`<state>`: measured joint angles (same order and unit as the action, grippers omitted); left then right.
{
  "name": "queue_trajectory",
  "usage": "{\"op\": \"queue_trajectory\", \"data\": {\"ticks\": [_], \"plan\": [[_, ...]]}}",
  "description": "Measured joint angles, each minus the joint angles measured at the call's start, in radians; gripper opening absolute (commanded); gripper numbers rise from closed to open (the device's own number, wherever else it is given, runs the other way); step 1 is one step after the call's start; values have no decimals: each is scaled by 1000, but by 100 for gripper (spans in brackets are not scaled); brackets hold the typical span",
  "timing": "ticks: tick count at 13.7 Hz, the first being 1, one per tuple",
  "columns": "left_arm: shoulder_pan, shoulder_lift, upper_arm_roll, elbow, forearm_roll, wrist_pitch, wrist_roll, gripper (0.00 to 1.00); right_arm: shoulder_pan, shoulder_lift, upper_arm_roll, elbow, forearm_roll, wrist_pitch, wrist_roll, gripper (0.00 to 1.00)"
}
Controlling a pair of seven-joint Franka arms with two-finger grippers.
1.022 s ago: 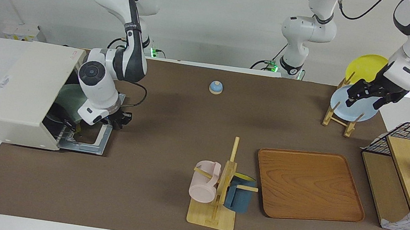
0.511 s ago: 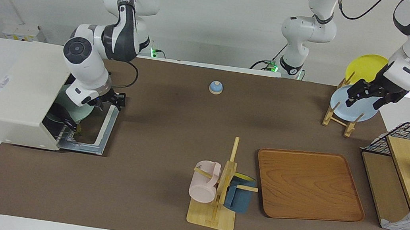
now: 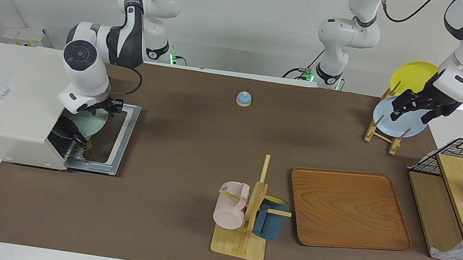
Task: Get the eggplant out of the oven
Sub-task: 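Pull the green plate out with the right gripper and set it down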
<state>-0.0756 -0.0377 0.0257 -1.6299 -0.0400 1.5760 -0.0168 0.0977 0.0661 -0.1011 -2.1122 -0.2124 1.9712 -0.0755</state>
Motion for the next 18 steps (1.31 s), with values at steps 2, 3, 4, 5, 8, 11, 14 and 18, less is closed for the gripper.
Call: {"op": "queue_trajectory", "data": {"ticks": [2, 3, 4, 5, 8, 11, 14, 18], "plan": [[0, 0, 0, 0, 0, 0, 0, 100, 1, -5, 1, -33, -9, 34, 0, 34], [0, 0, 0, 0, 0, 0, 0, 100, 1, -7, 2, -40, -10, 37, 0, 16], [0, 0, 0, 0, 0, 0, 0, 100, 2, -9, 3, -42, -14, 37, -1, 0], [0, 0, 0, 0, 0, 0, 0, 100, 5, -11, 3, -43, -37, 37, -5, 0], [0, 0, 0, 0, 0, 0, 0, 100, 76, -20, 4, -37, -121, 3, 3, 0], [0, 0, 0, 0, 0, 0, 0, 100, 236, -20, 9, 37, -126, -117, 121, 0], [0, 0, 0, 0, 0, 0, 0, 100, 493, 50, 17, 227, -90, -319, 407, 0], [0, 0, -1, 0, 0, 0, 0, 100, 746, 370, 31, 664, 90, -448, 768, 0]]}}
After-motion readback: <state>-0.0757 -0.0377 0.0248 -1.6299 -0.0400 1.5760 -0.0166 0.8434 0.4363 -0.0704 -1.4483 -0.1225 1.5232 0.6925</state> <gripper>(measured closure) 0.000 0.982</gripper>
